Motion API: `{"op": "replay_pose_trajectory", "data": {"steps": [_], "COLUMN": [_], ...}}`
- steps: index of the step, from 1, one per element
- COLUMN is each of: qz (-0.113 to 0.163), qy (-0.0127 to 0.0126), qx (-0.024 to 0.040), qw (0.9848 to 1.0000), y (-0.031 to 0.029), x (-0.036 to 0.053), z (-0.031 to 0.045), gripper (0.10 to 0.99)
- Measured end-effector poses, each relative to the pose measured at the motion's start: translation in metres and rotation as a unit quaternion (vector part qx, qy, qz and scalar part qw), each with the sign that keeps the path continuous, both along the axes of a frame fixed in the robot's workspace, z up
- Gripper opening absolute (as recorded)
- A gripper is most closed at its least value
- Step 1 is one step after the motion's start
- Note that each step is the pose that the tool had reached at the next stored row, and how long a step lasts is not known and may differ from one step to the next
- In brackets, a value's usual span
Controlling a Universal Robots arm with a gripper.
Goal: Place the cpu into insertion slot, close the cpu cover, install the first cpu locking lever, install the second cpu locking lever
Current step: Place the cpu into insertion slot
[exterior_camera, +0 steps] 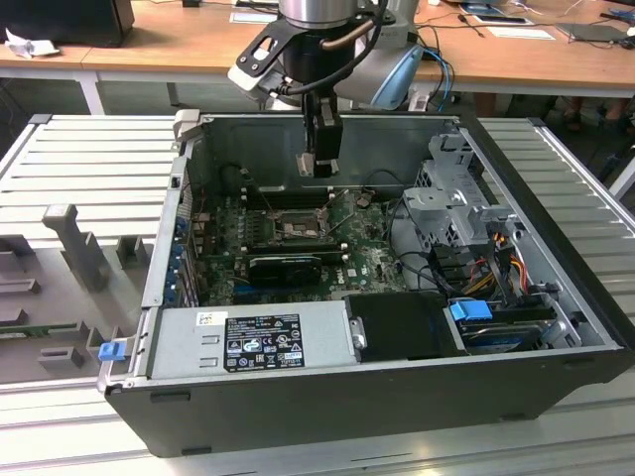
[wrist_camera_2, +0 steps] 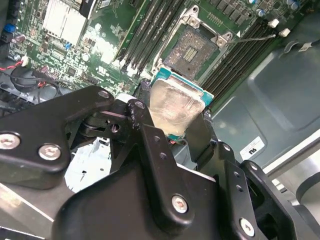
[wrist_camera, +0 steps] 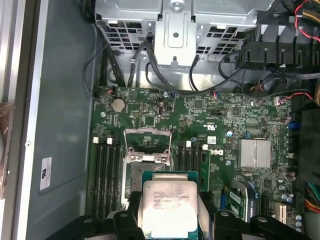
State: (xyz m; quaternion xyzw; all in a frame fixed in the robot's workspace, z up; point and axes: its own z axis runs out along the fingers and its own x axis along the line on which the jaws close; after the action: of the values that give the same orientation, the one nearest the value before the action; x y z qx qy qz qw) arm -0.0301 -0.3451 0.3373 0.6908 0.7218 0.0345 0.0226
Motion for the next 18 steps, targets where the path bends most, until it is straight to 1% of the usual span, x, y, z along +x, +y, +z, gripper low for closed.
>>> {"op": "replay_pose_trajectory", "data": {"steps": [1,4,9,12,18], "qz": [0.0,0.0,0.0,-0.001,-0.002], "qy": [0.0,0.0,0.0,0.0,0.0], "qx": [0.0,0.0,0.0,0.0,0.0], "qw": [1.0,1.0,1.0,1.0,1.0], "y": [0.0,0.0,0.0,0.0,0.0], "x": [0.0,0.0,0.0,0.0,0.0], "z": [-0.001,-0.0077,-0.0139,-0.0189,-0.025], "gripper": [0.529,0.529,0.529,0.529,0.529]}}
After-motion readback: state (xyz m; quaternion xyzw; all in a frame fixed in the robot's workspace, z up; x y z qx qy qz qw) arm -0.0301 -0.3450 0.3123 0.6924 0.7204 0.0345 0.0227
